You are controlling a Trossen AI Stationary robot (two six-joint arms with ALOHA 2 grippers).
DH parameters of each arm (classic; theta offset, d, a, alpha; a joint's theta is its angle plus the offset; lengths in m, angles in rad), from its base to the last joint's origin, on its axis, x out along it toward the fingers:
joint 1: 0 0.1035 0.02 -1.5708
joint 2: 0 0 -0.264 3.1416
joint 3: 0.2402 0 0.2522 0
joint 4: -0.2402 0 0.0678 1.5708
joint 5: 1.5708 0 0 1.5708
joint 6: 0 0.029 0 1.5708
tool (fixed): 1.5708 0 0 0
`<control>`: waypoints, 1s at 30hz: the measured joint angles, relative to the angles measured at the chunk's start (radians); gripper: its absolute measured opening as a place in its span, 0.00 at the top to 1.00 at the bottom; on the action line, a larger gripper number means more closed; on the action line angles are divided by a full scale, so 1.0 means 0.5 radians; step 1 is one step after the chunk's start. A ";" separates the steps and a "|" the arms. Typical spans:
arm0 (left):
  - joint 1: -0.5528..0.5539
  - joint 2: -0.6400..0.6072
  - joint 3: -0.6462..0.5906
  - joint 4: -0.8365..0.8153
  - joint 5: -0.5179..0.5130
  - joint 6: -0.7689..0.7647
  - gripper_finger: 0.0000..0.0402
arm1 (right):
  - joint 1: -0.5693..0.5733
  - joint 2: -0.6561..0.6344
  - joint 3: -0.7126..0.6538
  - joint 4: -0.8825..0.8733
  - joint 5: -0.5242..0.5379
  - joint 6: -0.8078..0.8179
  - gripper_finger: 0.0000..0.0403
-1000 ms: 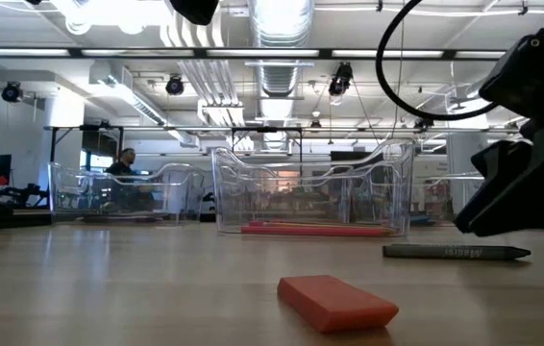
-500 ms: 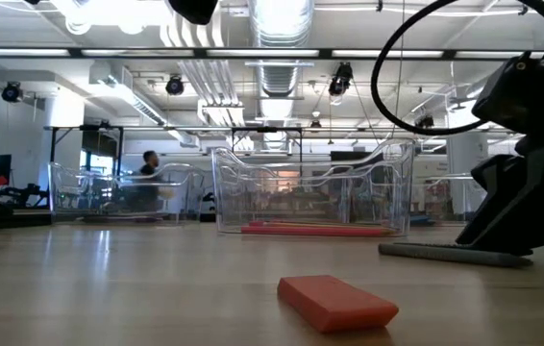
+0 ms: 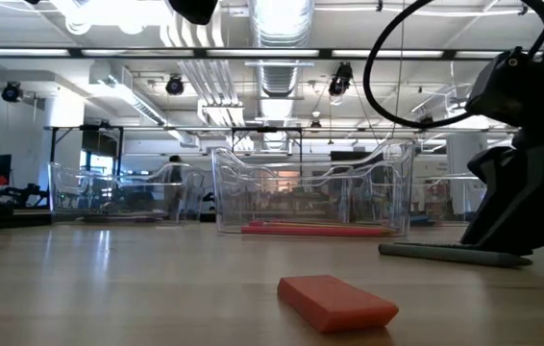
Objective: Sort crayons/erasers/pens/pencils in bins
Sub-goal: Put the green crayon into the top middle transparent bin
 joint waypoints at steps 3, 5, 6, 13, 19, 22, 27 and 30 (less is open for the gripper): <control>0.000 0.000 0.000 0.000 0.000 0.000 0.65 | 0.000 0.000 0.059 -0.127 -0.042 -0.007 0.64; 0.000 0.000 -0.001 0.000 0.000 0.000 0.65 | 0.000 0.001 0.091 -0.204 -0.065 -0.002 0.64; 0.000 0.000 -0.001 -0.001 0.000 0.000 0.65 | 0.001 0.001 0.105 -0.240 -0.074 0.006 0.64; 0.000 0.000 -0.001 -0.001 0.000 -0.001 0.65 | -0.003 0.003 0.134 -0.315 -0.181 0.058 0.65; 0.000 0.000 -0.001 -0.001 0.000 -0.004 0.65 | 0.001 0.004 0.134 -0.356 -0.256 0.089 0.76; 0.000 0.000 -0.001 -0.001 0.000 -0.004 0.65 | 0.001 0.005 0.134 -0.351 -0.267 0.091 0.84; 0.000 0.000 -0.001 -0.001 0.000 -0.004 0.65 | 0.002 0.005 0.134 -0.347 -0.265 0.100 0.95; 0.000 0.000 -0.001 -0.001 0.000 -0.004 0.65 | 0.002 0.005 0.133 -0.347 -0.242 0.116 0.96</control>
